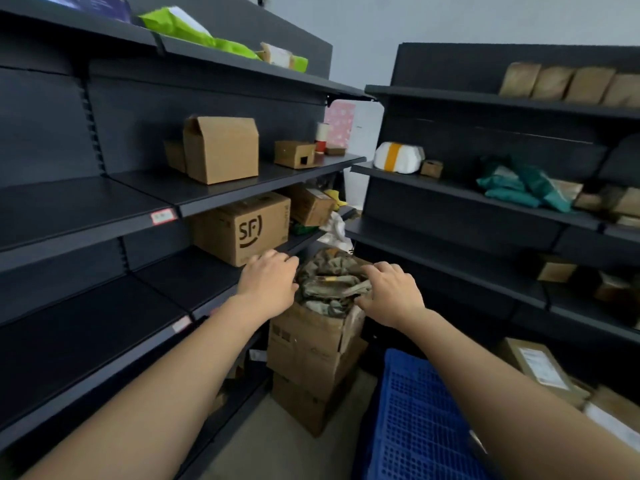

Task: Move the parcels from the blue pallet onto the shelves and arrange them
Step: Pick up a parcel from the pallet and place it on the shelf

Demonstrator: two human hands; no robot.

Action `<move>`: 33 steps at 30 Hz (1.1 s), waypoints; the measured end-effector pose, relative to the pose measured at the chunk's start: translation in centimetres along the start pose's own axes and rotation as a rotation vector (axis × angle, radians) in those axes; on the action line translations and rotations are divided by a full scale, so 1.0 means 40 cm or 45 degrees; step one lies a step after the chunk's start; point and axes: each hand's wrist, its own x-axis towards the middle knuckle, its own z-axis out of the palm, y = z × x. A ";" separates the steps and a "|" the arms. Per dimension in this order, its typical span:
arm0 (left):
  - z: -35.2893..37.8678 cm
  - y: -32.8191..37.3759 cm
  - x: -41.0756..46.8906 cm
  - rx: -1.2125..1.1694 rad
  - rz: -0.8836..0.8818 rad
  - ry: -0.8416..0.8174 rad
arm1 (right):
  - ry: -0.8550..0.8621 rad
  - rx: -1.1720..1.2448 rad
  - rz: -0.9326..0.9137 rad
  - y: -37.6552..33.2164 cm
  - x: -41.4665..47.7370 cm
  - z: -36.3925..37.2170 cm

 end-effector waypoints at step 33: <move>0.522 1.071 0.351 -0.191 0.700 -0.496 | -0.371 0.021 0.893 1.019 -0.291 0.268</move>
